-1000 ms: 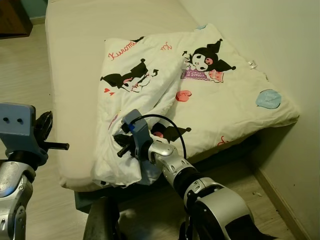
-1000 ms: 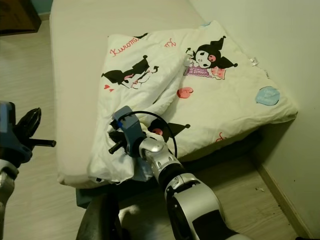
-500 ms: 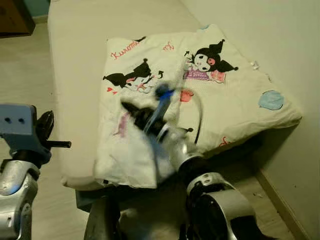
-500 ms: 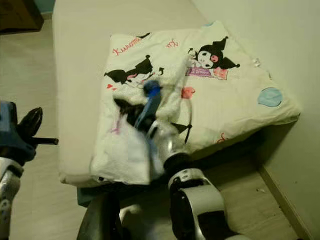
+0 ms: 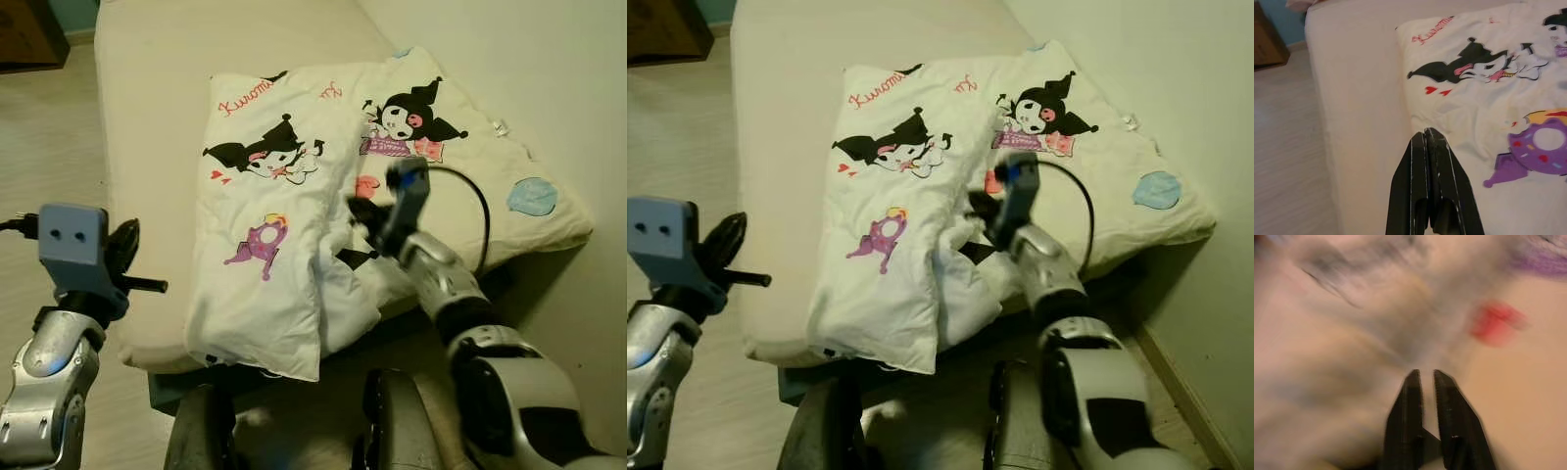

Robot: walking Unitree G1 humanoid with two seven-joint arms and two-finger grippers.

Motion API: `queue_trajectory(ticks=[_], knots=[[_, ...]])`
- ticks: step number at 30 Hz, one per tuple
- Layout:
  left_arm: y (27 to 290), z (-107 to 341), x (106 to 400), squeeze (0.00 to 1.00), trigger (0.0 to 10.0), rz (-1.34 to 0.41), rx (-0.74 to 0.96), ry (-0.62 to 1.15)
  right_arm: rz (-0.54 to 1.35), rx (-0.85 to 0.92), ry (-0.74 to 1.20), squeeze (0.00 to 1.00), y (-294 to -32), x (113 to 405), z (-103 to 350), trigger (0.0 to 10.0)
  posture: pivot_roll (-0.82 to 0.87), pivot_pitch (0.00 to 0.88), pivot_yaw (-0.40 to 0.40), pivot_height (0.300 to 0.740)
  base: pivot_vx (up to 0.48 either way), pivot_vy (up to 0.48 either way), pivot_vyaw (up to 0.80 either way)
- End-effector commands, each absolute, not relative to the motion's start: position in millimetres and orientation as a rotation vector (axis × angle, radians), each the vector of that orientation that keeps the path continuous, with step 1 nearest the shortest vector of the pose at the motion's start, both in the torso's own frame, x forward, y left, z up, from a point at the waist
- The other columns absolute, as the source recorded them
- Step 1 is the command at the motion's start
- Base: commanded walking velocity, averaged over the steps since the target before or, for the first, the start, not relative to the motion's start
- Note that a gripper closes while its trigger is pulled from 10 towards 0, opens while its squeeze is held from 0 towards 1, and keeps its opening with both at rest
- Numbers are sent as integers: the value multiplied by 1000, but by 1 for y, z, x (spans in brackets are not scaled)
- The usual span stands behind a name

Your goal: Clean up the room

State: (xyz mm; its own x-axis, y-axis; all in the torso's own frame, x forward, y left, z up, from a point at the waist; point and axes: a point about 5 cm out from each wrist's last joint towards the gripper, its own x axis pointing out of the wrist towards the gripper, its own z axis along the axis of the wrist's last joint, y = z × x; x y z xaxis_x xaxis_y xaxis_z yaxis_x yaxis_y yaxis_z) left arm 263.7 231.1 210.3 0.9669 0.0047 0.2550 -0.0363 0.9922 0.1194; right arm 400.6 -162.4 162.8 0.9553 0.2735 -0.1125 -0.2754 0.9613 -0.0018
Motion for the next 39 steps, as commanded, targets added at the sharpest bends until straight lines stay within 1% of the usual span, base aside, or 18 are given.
queue_trajectory(ticks=[1, 4, 8, 9, 11, 12, 13, 14, 21, 29, 31, 32, 33, 35, 36, 37, 38, 39], knots=[[233, 203, 262, 0, 10000, 20, 137, -229, 204, -85, 164, 1000, -170, 396, 148, 10000, 61, 285, 5, 572, 0, 0, 0], [232, 202, 264, 0, 10000, 15, 138, -228, 151, -128, 211, 1000, -173, 394, 140, 10000, 66, 288, 9, 572, 0, 0, 0], [230, 204, 262, 0, 10000, -2, 147, -227, 131, -88, 261, 1000, -160, 392, 130, 10000, 95, 304, 13, 572, 0, 0, 0], [230, 204, 260, 0, 10000, -4, 154, -223, 123, -73, 301, 0, -155, 390, 121, 10000, 110, 315, 12, 572, 0, 0, 0], [230, 205, 258, 0, 10000, -5, 157, -222, 113, -61, 316, 0, -154, 388, 117, 10000, 118, 321, 10, 572, 0, 0, 0], [231, 205, 257, 0, 10000, -3, 162, -219, 109, -49, 324, 0, -151, 387, 115, 4431, 133, 331, 7, 572, 0, 0, 0], [231, 205, 255, 0, 10000, -1, 165, -217, 106, -43, 326, 0, -150, 387, 113, 4431, 133, 331, 7, 572, 0, 0, 0], [233, 206, 253, 0, 10000, 3, 169, -215, 112, -7, 326, 0, -146, 387, 112, 0, 159, 345, 4, 572, 0, 0, 0], [241, 211, 242, 0, 10000, 30, 202, -206, 146, 36, 328, 0, -121, 385, 110, 0, 214, 368, -9, 572, 0, 0, 0], [250, 214, 232, 0, 10000, 71, 222, -197, 179, 120, 277, 0, -91, 389, 123, 0, 248, 375, -16, 572, 0, 0, 0], [253, 215, 231, 0, 10000, 81, 221, -196, 247, 193, 240, 0, -70, 390, 134, 0, 243, 378, -21, 572, 0, 0, 0], [253, 215, 231, 0, 10000, 81, 221, -196, 247, 193, 240, 0, -70, 390, 134, 0, 243, 378, -21, 572, 0, 0, 0], [253, 216, 230, 0, 10000, 82, 220, -195, 330, 225, 237, 0, -53, 388, 138, 0, 236, 379, -26, 572, 0, 0, 0], [252, 215, 231, 0, 10000, 82, 218, -196, 450, 242, 243, 0, -32, 382, 139, 0, 231, 377, -28, 572, 0, 0, 0], [252, 215, 231, 0, 10000, 82, 218, -196, 450, 242, 243, 0, -32, 382, 139, 0, 231, 377, -28, 572, 0, 0, 0], [252, 215, 231, 0, 10000, 83, 213, -195, 611, 230, 252, 0, -4, 371, 138, 0, 222, 373, -30, 572, 0, 0, 0], [251, 215, 231, 0, 10000, 83, 210, -195, 686, 219, 256, 0, 8, 365, 137, 0, 222, 373, -30, 572, 0, 0, 0], [251, 215, 231, 0, 10000, 83, 210, -195, 686, 219, 256, 0, 8, 365, 137, 0, 222, 373, -30, 572, 0, 0, 0]])
